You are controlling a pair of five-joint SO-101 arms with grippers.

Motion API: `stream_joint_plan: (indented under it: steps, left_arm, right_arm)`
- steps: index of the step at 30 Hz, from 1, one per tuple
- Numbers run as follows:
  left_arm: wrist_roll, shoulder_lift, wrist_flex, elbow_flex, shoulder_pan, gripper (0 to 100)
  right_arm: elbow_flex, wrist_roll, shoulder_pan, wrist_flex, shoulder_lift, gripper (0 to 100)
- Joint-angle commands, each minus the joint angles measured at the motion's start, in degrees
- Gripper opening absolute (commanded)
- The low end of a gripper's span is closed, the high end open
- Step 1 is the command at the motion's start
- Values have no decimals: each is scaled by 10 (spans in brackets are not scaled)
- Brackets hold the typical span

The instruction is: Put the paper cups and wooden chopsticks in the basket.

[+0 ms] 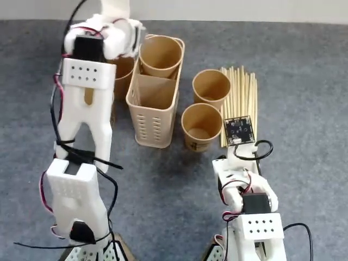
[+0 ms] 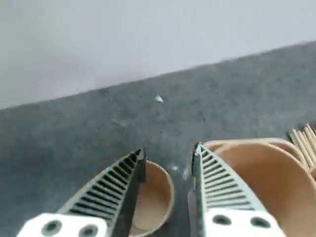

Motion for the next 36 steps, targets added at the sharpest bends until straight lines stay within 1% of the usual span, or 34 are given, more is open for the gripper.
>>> stream_joint_plan:
  steps: [1, 4, 7, 8, 11, 13, 16, 20, 22, 26, 36]
  left_arm:
    - [-2, -39, 39, -83, -56, 181]
    - [-2, -63, 149, -123, -97, 181]
    - [-3, -70, 269, -127, -136, 181]
    - [-3, -70, 287, -106, -152, 181]
    - [-7, -72, 281, 4, -203, 183]
    - [-20, -69, 280, 75, -221, 183]
    - [-19, -73, 278, 177, -237, 185]
    - [-18, -74, 278, 246, -241, 185]
    - [-18, -74, 277, 259, -241, 185]
    - [-18, -74, 258, 270, -239, 185]
    - [-18, -74, 233, 286, -241, 185]
  right_arm:
    - [-5, 6, -3, -5, -7, 238]
    - [-22, 13, 0, 36, 0, 238]
    - [-137, 8, 0, 81, 58, 238]
    - [-174, 6, 0, 93, 92, 238]
    - [-298, 6, -3, 117, 214, 238]
    - [-382, 6, -1, 121, 305, 238]
    - [-494, 5, -3, 129, 427, 238]
    - [-618, -44, -12, 175, 537, 238]
    - [-661, -50, -26, 189, 560, 238]
    - [-668, -51, -47, 188, 579, 238]
    - [-610, -51, -44, 75, 684, 238]
